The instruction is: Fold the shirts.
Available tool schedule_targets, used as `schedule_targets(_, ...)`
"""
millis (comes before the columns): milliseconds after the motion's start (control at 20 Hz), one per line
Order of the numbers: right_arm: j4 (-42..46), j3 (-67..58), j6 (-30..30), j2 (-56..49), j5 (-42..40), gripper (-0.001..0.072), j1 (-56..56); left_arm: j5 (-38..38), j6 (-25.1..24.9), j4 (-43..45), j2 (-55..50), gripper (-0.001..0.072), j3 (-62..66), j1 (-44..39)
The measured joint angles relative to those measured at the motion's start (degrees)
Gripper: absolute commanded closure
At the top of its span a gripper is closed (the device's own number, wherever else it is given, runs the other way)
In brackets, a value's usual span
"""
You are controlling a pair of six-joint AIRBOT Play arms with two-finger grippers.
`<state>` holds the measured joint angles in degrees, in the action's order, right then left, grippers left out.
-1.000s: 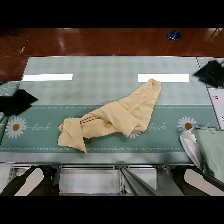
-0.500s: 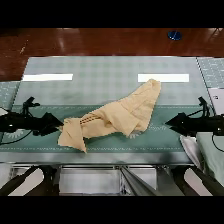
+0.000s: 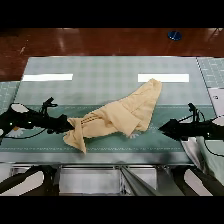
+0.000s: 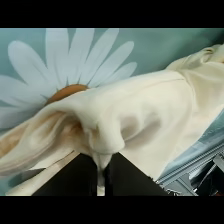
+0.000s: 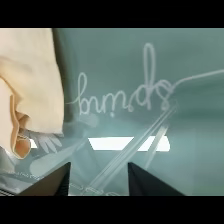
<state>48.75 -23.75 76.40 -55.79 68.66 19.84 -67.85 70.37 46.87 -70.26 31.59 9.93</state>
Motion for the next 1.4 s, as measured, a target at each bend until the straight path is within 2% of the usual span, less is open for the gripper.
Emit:
schedule_targets(300, -4.52, -2.67, 1.68, -7.65, -8.37, 0.0301, -11.93, 0.2, -0.57, -0.33, -0.42, 0.068, 0.37, -0.7)
schedule_targets(550, -8.96, -6.86, 2.03, -16.04, -10.86, 0.0305, -19.87, 0.24, -0.7, -0.42, -0.46, 0.0679, 0.37, -0.76)
schedule_targets(600, -9.75, -7.63, 2.05, -17.31, -11.39, 0.0366, -21.11, 0.26, -0.72, -0.44, -0.46, 0.0679, 0.37, -0.76)
schedule_targets(650, -10.05, -8.35, 2.01, -18.38, -12.2, 0.0509, -22.36, 0.28, -0.72, -0.44, -0.46, 0.068, 0.37, -0.76)
schedule_targets(700, -10.01, -8.94, 1.9, -19.17, -13.09, 0.0693, -23.37, 0.31, -0.72, -0.44, -0.46, 0.0679, 0.39, -0.76)
schedule_targets(850, -11.04, -12.0, -0.85, -20.35, -13.73, 0.0693, -25.16, 0.44, -0.72, -0.48, -0.46, 0.068, 1.25, -0.52)
schedule_targets(1050, -9.88, -23.32, -1.97, -18.08, -8.59, 0.0694, -24.3, -1.55, -0.72, -4.13, 0.68, 0.068, 8.83, 1.53)
schedule_targets(1250, -5.51, -44.78, 0.87, -13.46, -1.77, 0.0694, -20.98, -2.73, -0.68, -17.35, 4.2, 0.068, 24.9, 4.48)
schedule_targets(1400, -0.39, -62.05, 2.97, -9.14, 3.72, 0.0694, -19.45, -3.63, -0.26, -22.34, 7.34, 0.068, 39.69, 5.55)
